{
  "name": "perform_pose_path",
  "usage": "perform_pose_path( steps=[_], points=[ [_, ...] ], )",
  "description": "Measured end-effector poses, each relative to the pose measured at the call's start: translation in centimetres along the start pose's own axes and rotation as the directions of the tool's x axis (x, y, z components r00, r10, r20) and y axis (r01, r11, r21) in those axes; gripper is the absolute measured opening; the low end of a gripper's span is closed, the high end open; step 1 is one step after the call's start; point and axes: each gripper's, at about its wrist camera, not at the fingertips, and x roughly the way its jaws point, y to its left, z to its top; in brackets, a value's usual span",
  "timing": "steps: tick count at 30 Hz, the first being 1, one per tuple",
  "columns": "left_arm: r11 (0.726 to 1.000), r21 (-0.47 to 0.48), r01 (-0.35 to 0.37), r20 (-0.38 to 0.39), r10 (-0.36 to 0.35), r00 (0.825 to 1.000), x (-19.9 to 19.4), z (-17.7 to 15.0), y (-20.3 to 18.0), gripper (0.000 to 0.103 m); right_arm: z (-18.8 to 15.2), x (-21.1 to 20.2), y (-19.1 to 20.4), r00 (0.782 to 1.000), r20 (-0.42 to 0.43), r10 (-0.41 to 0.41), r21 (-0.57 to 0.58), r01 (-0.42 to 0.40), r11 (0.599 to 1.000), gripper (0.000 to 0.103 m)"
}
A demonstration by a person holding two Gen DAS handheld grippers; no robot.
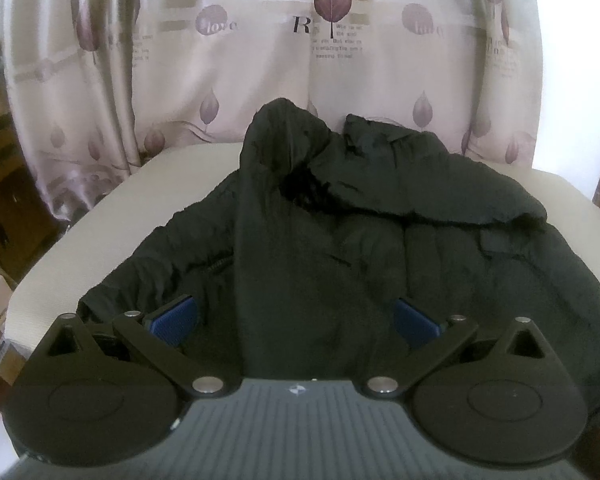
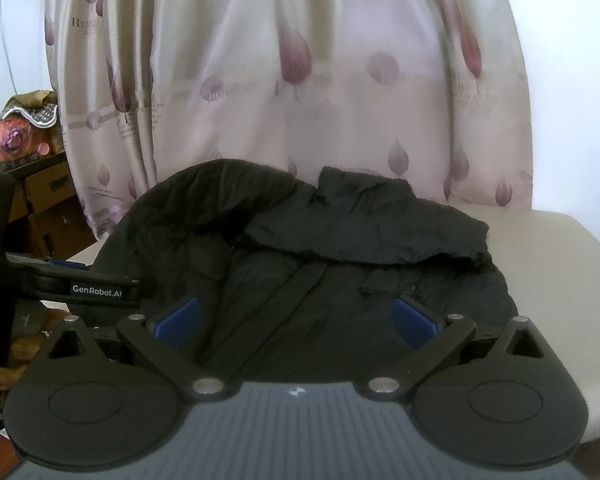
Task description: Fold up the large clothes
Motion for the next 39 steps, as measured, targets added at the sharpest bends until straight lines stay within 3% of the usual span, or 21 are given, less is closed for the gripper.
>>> perform_pose_path(
  steps=[20, 26, 28, 33, 37, 39],
  points=[
    [0.999, -0.006, 0.043, -0.042, -0.043, 0.998, 1.9, -0.6, 1.1, 0.103, -0.4, 1.2, 0.2, 0.999, -0.043, -0.003, -0.002, 0.003, 1.000, 0.103],
    [0.998, 0.029, 0.062, -0.056, -0.061, 0.997, 2.7, -0.5, 1.3, 0.082, -0.4, 2.0, 0.4, 0.998, -0.065, 0.001, -0.005, -0.001, 1.000, 0.103],
    [0.998, 0.019, 0.065, -0.067, -0.063, 0.996, 2.9, -0.4, 1.6, 0.061, -0.5, 2.2, 0.5, 0.998, -0.070, 0.001, -0.006, -0.002, 1.000, 0.103],
    [0.996, -0.042, 0.080, -0.108, -0.084, 0.991, 3.6, 0.4, 3.5, 0.032, -0.5, 2.6, 0.5, 0.996, -0.085, 0.004, -0.004, -0.004, 1.000, 0.103],
    [0.996, -0.084, 0.002, -0.087, -0.009, 0.996, 3.4, 2.3, 6.3, 0.022, -0.4, 3.0, 0.5, 0.996, -0.094, -0.001, -0.010, 0.000, 1.000, 0.103],
    [0.994, -0.095, -0.063, -0.068, 0.056, 0.996, 3.5, 3.6, 8.1, 0.021, -0.5, 3.1, 0.6, 0.995, -0.095, -0.003, -0.014, 0.001, 1.000, 0.103]
  ],
)
